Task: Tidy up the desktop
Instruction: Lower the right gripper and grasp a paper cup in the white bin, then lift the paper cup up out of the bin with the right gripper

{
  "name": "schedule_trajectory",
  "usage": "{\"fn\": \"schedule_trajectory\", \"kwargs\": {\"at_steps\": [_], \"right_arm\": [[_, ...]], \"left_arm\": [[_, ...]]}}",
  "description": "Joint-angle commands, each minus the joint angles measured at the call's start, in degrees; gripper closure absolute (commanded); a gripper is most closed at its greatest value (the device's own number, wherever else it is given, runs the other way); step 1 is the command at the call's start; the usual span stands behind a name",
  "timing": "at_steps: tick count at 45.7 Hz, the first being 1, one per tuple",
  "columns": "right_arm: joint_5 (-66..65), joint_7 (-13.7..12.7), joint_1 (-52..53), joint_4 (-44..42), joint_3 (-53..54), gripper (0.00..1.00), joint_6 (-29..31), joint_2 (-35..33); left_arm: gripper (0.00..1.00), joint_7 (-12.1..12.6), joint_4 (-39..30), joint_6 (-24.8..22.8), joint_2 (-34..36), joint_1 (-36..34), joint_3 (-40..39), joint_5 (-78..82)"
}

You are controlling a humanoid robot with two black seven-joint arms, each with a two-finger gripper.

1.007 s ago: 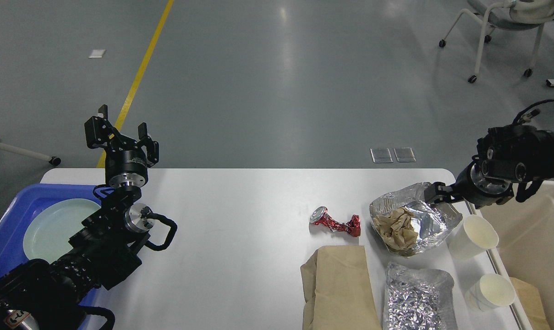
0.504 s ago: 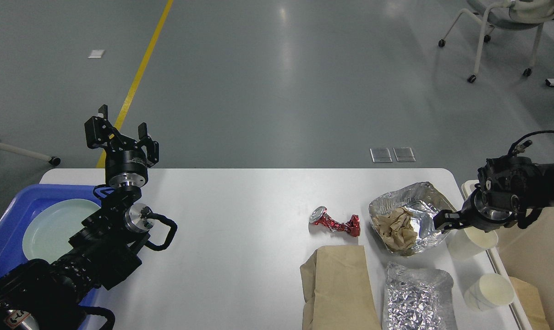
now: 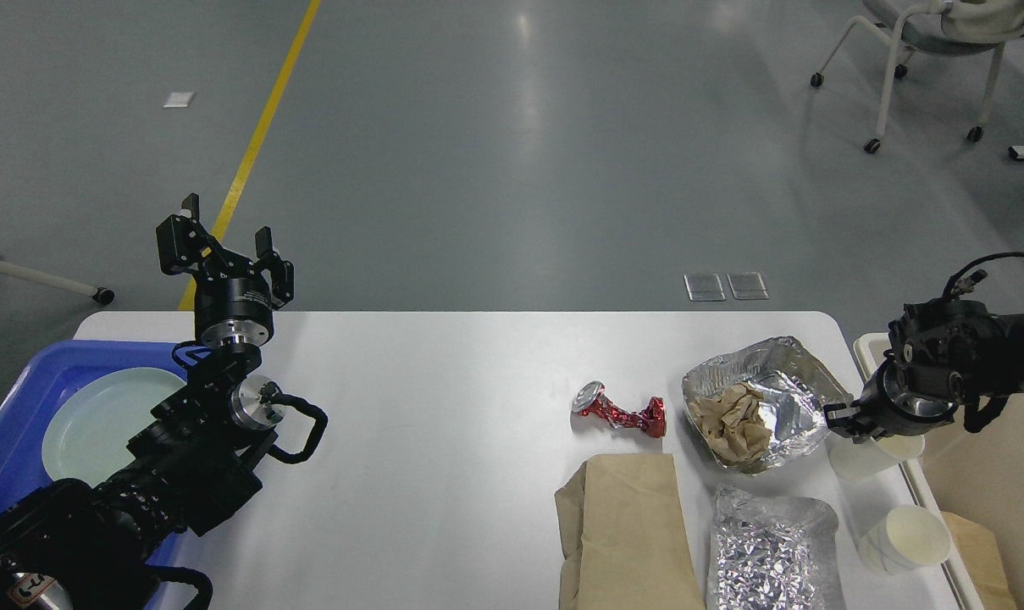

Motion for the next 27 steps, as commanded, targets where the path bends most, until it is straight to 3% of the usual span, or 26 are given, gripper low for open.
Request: {"fn": "schedule_trajectory", "kwargs": {"at_steps": [1, 9, 17, 27], "right_arm": [[-0.01, 0.14, 0.41, -0.04, 0.00, 1.00, 0.14, -0.12], [0.08, 0.67, 1.99, 0.23, -0.35, 1.00, 0.58, -1.70], [-0.01, 1.28, 10.51, 1.02, -1.32, 1.00, 2.42, -5.30], [-0.01, 6.82, 26.68, 2.25, -1.06, 1.00, 11.64, -8.55]], "left_arm": [[0.00, 0.04, -0.01, 0.00, 0.00, 0.00, 0.00, 0.00], [0.00, -0.04, -0.01, 0.00, 0.00, 0.00, 0.00, 0.00], [0.00, -0.04, -0.01, 0.00, 0.00, 0.00, 0.00, 0.00], [0.00, -0.04, -0.01, 0.00, 0.00, 0.00, 0.00, 0.00]]}}
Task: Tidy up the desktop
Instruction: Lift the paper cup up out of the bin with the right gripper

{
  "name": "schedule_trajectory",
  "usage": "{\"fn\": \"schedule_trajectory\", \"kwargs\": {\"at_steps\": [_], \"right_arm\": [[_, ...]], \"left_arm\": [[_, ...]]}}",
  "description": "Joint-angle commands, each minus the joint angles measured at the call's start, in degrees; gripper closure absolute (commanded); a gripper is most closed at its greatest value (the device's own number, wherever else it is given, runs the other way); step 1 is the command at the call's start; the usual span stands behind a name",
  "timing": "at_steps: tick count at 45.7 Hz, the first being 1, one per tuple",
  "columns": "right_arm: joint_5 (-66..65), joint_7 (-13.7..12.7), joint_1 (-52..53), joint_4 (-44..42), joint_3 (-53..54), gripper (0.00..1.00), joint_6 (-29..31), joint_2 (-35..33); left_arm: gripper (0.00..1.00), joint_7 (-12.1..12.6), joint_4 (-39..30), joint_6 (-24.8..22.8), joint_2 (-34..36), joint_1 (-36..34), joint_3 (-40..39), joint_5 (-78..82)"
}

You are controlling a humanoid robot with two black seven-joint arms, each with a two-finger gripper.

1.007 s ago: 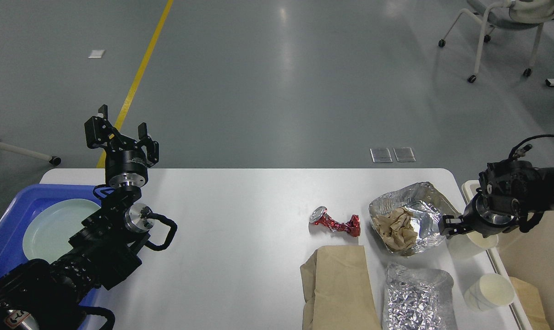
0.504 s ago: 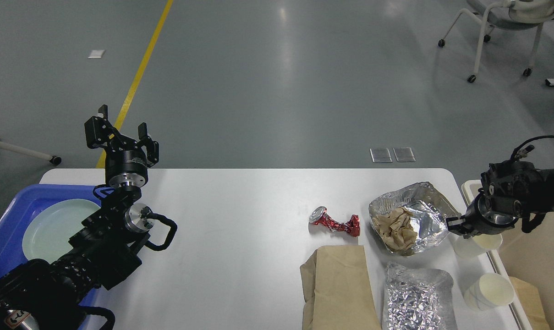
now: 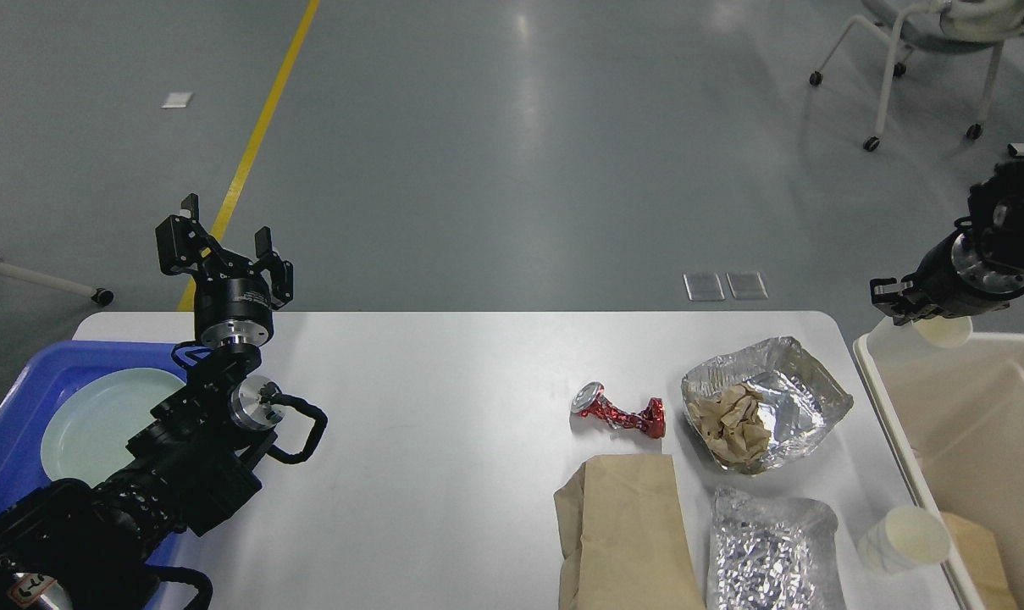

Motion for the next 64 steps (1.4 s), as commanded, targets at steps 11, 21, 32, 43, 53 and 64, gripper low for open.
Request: {"fn": "schedule_trajectory", "kwargs": {"at_steps": [11, 21, 32, 43, 53, 64], "right_arm": [[0.00, 7.34, 27.87, 8.54, 1.13, 1.00, 18.22, -2.40], [0.26, 7.70, 45.28, 21.37, 5.08, 1.00, 25.50, -4.77], [1.66, 7.52, 52.50, 28.68, 17.03, 1.00, 25.50, -9.34], [2.99, 5.94, 48.47, 28.50, 18.88, 1.00, 25.50, -9.61], [-10.27, 2.34, 26.51, 18.50, 18.36, 1.00, 25.50, -9.52], [-18.20, 0.84, -1.35, -6.01, 16.08, 1.00, 12.79, -6.54]], "left_arm": [[0.00, -0.05, -0.01, 0.00, 0.00, 0.00, 0.00, 0.00], [0.00, -0.05, 0.07, 0.00, 0.00, 0.00, 0.00, 0.00], [0.00, 0.04, -0.01, 0.00, 0.00, 0.00, 0.00, 0.00], [0.00, 0.04, -0.01, 0.00, 0.00, 0.00, 0.00, 0.00], [0.00, 0.04, -0.01, 0.00, 0.00, 0.00, 0.00, 0.00], [0.00, -0.05, -0.01, 0.00, 0.00, 0.00, 0.00, 0.00]]}}
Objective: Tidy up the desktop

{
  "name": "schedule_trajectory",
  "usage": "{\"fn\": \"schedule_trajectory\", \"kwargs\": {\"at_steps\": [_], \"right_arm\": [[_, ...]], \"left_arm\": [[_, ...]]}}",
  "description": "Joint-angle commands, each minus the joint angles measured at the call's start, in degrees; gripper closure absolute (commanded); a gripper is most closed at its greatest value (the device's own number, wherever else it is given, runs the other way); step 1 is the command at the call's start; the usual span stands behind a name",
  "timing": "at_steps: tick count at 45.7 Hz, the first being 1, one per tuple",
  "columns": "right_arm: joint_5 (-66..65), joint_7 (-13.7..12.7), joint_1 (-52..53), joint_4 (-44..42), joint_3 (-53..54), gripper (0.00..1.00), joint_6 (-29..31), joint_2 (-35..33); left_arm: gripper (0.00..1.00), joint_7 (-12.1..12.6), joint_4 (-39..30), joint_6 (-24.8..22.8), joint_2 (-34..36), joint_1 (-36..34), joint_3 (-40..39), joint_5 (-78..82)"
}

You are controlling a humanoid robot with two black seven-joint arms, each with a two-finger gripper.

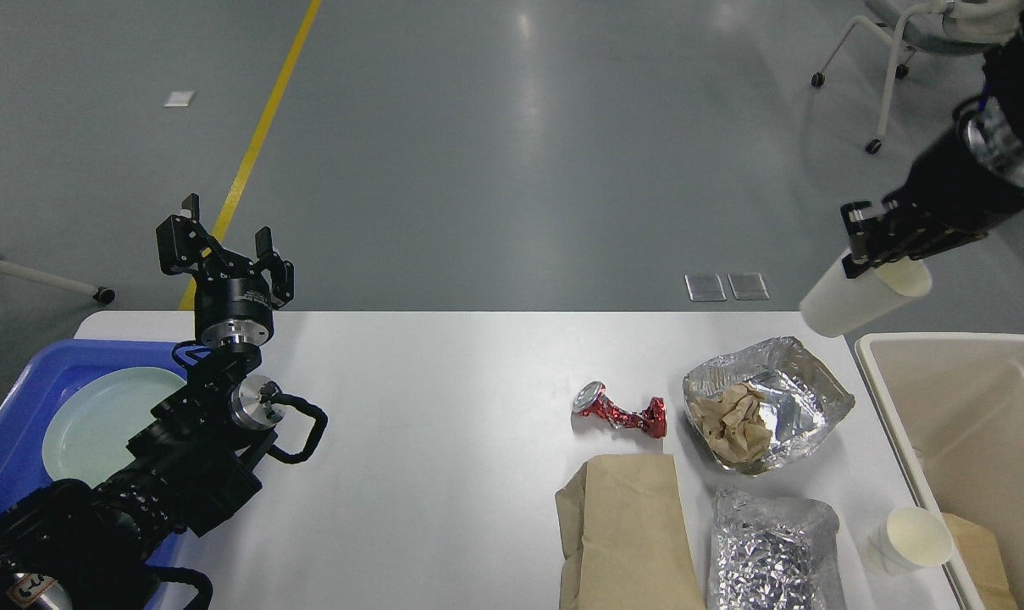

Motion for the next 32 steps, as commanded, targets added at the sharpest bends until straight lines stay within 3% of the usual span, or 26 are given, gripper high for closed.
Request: {"fn": "schedule_trajectory", "kwargs": {"at_steps": [1, 8, 16, 18, 20, 21, 23, 32], "right_arm": [[-1.97, -0.23, -14.36, -14.58, -2.75, 1.00, -7.19, 3.11], [-1.36, -0.23, -27.02, -26.90, -8.64, 1.00, -14.75, 5.93], [-1.18, -0.23, -33.98, -30.34, -10.41, 1.00, -18.63, 6.02], [-1.18, -0.23, -34.42, -30.34, -10.41, 0.89, -18.63, 6.02], [-1.18, -0.23, -34.95, -30.34, -10.41, 0.65, -18.80, 6.02], [-1.18, -0.23, -35.03, -30.25, -10.41, 0.48, -18.89, 6.02], [-1.10, -0.23, -35.12, -30.25, -10.23, 0.00, -19.24, 6.10], [-0.92, -0.23, -33.98, -29.55, -9.70, 0.00, -19.24, 6.28]], "left_arm": [[0.00, 0.04, -0.02, 0.00, 0.00, 0.00, 0.00, 0.00], [0.00, 0.04, -0.02, 0.00, 0.00, 0.00, 0.00, 0.00], [0.00, 0.04, -0.02, 0.00, 0.00, 0.00, 0.00, 0.00], [0.00, 0.04, -0.02, 0.00, 0.00, 0.00, 0.00, 0.00], [0.00, -0.04, 0.07, 0.00, 0.00, 0.00, 0.00, 0.00], [0.00, -0.04, -0.02, 0.00, 0.00, 0.00, 0.00, 0.00], [0.00, 0.04, -0.02, 0.00, 0.00, 0.00, 0.00, 0.00], [0.00, 0.04, -0.02, 0.00, 0.00, 0.00, 0.00, 0.00]]}}
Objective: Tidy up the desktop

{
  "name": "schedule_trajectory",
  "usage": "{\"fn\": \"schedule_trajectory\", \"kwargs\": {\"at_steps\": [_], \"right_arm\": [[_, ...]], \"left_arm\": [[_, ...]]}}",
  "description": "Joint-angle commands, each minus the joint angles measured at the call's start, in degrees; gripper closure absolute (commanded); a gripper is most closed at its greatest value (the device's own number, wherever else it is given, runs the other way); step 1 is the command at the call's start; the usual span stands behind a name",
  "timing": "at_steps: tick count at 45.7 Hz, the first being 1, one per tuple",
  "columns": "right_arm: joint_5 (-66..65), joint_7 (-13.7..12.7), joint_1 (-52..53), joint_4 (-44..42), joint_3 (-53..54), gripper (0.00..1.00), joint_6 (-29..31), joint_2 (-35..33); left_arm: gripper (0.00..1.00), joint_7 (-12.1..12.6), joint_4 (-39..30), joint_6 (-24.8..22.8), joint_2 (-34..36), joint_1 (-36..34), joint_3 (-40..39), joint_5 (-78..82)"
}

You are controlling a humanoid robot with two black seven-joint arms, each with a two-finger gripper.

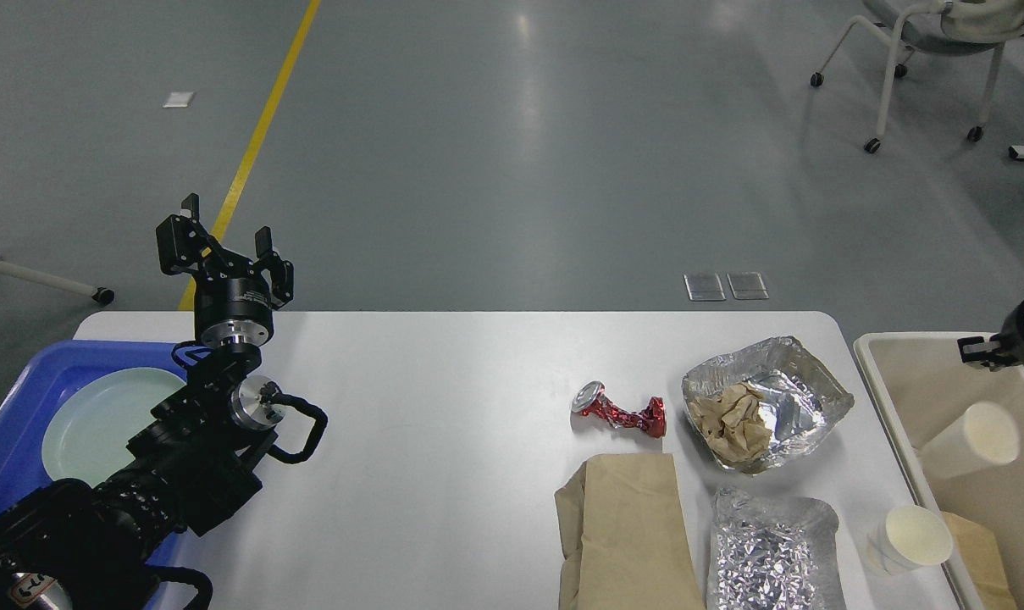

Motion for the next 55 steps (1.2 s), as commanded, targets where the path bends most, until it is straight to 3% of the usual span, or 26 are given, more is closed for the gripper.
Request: {"fn": "schedule_trajectory", "kwargs": {"at_steps": [1, 7, 14, 27, 34, 37, 46, 55], "right_arm": [[0.12, 0.00, 1.07, 0.63, 0.26, 0.00, 0.23, 0.11], [0.12, 0.09, 6.33, 3.88, 0.61, 0.00, 0.67, -0.15], [0.55, 0.09, 17.84, 14.59, 0.70, 0.00, 2.33, -2.26], [8.62, 0.35, 44.38, 35.42, 2.20, 0.00, 19.37, -4.37], [14.26, 0.35, 53.79, 42.11, 2.28, 0.00, 25.80, -4.20], [16.28, 0.27, 57.31, 44.57, 2.72, 0.00, 25.87, -4.28], [23.67, -0.09, 62.42, 47.48, 4.83, 0.00, 25.87, -4.37], [23.58, -2.37, 57.68, 46.51, 3.34, 0.00, 25.87, -4.37]], "left_arm": [[0.00, 0.06, -0.02, 0.00, 0.00, 0.00, 0.00, 0.00], [0.00, -0.03, -0.02, 0.00, 0.00, 0.00, 0.00, 0.00], [0.00, -0.03, -0.02, 0.00, 0.00, 0.00, 0.00, 0.00], [0.00, -0.03, 0.07, 0.00, 0.00, 0.00, 0.00, 0.00], [0.00, -0.03, -0.02, 0.00, 0.00, 0.00, 0.00, 0.00], [0.00, -0.03, 0.07, 0.00, 0.00, 0.00, 0.00, 0.00], [0.00, 0.06, -0.02, 0.00, 0.00, 0.00, 0.00, 0.00], [0.00, -0.03, 0.07, 0.00, 0.00, 0.00, 0.00, 0.00]]}}
